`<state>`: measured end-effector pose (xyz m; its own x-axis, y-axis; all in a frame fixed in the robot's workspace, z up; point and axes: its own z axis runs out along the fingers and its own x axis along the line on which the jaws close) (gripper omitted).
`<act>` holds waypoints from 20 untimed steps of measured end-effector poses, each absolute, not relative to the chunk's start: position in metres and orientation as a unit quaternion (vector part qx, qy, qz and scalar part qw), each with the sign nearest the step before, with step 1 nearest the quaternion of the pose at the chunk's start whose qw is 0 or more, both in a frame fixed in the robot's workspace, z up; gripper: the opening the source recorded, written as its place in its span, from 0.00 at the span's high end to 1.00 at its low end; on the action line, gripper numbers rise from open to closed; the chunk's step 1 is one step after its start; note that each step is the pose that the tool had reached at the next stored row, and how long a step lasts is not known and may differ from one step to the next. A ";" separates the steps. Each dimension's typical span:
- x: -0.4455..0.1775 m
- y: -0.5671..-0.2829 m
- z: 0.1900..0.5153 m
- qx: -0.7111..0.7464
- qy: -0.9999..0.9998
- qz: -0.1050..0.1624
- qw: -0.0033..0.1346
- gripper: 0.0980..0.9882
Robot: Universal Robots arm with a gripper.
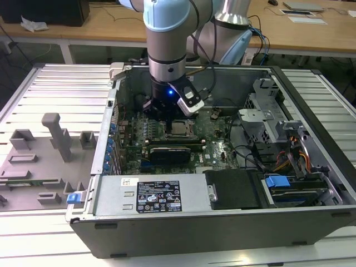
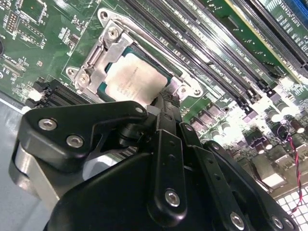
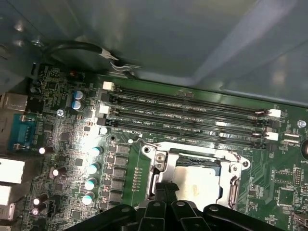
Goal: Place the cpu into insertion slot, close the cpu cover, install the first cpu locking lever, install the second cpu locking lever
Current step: 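Close the cpu cover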
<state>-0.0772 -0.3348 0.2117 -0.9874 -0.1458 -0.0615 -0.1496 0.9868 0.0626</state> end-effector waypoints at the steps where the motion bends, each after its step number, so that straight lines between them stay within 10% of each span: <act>1: -0.077 -0.334 0.211 -0.073 0.996 0.034 0.028 0.99; 20: -0.074 -0.334 0.209 -0.072 0.996 0.033 0.028 0.99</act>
